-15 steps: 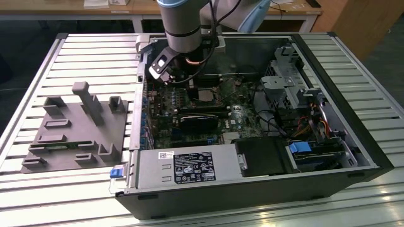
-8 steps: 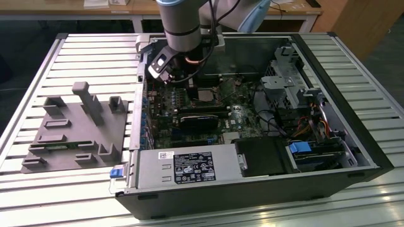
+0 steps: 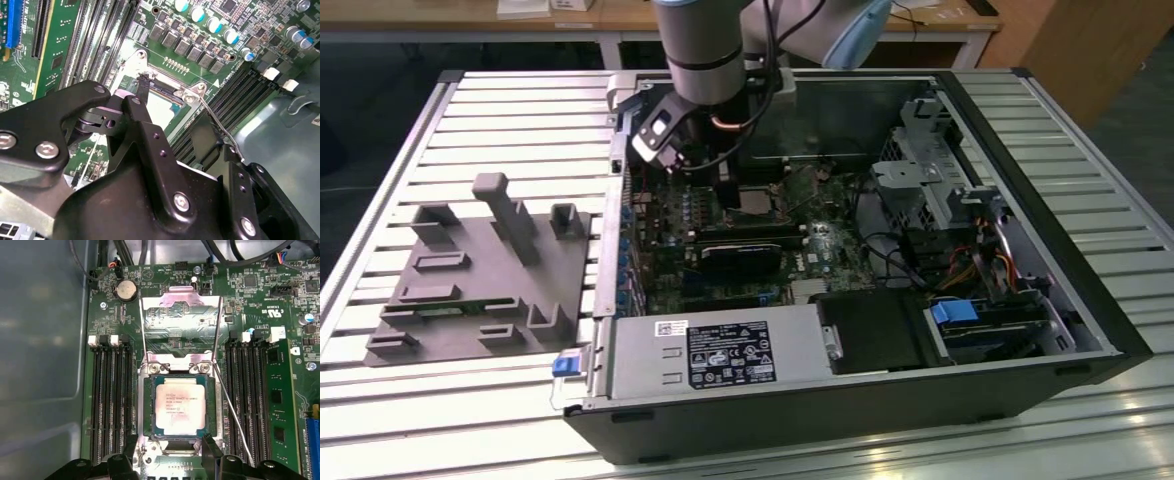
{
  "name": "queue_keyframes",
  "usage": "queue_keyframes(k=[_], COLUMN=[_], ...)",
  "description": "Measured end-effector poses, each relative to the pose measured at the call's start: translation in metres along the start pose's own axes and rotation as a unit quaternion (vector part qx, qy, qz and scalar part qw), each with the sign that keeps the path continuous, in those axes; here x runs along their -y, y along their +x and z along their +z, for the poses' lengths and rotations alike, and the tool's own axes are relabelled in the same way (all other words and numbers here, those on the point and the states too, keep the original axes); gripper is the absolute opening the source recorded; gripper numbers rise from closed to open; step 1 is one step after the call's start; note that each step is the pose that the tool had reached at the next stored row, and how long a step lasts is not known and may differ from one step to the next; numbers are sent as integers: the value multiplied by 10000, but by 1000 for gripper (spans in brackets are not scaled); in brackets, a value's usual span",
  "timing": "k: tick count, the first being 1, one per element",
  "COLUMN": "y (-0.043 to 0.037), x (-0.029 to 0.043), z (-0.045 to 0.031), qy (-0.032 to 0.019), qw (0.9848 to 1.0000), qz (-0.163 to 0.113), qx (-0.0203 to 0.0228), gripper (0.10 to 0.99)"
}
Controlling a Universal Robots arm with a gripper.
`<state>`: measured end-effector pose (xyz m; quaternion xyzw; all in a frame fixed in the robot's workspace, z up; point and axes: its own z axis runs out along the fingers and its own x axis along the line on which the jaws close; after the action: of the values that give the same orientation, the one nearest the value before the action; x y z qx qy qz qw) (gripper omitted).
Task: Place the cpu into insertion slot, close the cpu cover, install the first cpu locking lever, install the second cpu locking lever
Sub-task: 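Place the cpu into insertion slot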
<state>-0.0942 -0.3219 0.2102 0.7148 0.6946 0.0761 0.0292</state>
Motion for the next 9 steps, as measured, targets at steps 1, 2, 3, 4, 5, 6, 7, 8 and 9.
queue_keyframes(k=[1, 2, 3, 4, 5, 6, 7, 8, 9], y=[1, 1, 2, 2, 2, 2, 2, 2, 2], x=[-1, -2, -3, -4, -4, -4, -4, -4, -4], z=[-8, -16, -23, -28, -27, -27, -27, -28, -29], qy=[-4, -8, -13, -15, -16, -17, -17, -16, -16], qw=[10000, 10000, 10000, 10000, 10000, 10000, 10000, 10000, 10000], qz=[0, -1, -1, -1, -1, -1, -1, -1, -1], qx=[0, -1, -1, -1, -2, -2, -2, -1, -1], gripper=[608, 608, 608, 608, 608, 608, 608, 608, 608])
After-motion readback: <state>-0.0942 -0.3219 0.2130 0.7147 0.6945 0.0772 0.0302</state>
